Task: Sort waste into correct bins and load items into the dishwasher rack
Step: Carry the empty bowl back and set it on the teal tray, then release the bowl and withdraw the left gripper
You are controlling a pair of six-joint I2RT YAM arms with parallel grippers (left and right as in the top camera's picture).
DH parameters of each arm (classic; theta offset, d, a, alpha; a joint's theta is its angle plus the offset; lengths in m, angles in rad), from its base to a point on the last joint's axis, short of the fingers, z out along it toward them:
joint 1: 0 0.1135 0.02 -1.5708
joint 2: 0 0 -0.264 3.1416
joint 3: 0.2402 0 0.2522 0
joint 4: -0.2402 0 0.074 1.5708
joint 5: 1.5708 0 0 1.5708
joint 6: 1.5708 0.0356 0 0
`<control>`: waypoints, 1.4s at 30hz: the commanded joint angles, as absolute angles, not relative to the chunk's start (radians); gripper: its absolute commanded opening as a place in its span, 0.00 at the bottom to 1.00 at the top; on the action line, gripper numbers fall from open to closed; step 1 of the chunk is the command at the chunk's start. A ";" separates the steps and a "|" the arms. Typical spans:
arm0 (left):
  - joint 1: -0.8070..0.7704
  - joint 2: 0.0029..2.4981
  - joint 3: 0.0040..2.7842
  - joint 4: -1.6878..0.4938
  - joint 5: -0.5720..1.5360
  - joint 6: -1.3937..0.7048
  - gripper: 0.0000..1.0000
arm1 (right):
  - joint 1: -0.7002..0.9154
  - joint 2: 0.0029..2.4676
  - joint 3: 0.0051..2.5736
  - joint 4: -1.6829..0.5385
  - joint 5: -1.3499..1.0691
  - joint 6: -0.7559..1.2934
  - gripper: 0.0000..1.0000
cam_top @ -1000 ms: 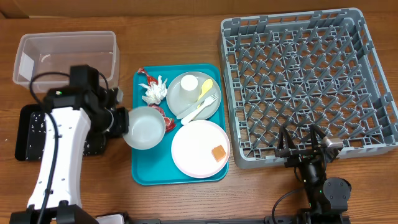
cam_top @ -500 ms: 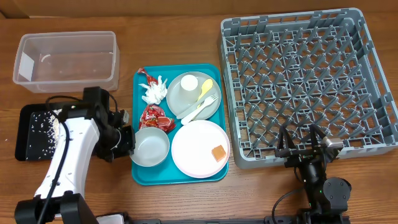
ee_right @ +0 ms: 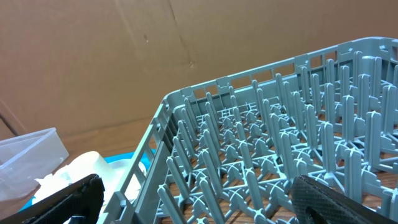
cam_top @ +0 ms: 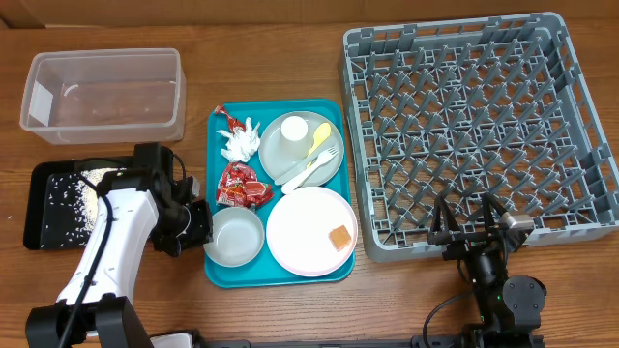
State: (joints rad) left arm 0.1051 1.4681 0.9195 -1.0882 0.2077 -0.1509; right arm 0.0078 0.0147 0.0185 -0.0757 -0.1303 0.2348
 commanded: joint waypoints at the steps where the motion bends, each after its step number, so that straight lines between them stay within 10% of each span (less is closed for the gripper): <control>1: 0.104 1.449 0.911 -1.087 0.200 -0.170 0.34 | 0.006 0.005 0.008 -0.072 -0.125 0.235 1.00; 23: 0.104 1.425 1.303 -1.369 0.359 -0.077 0.53 | 0.006 0.005 0.008 -0.072 -0.125 0.235 1.00; 35: 0.104 1.008 1.332 -1.303 0.380 -0.089 0.54 | 0.006 0.005 0.008 -0.072 -0.125 0.235 1.00; 37: 0.104 0.931 1.333 -1.299 0.346 -0.090 0.66 | 0.006 0.005 0.008 -0.072 -0.125 0.235 1.00; 38: 0.104 0.897 1.332 -1.298 0.325 -0.090 0.98 | 0.006 0.005 0.008 -0.072 -0.125 0.235 1.00; 42: 0.104 0.799 1.332 -1.301 0.249 -0.089 1.00 | 0.006 0.005 0.008 -0.072 -0.125 0.235 1.00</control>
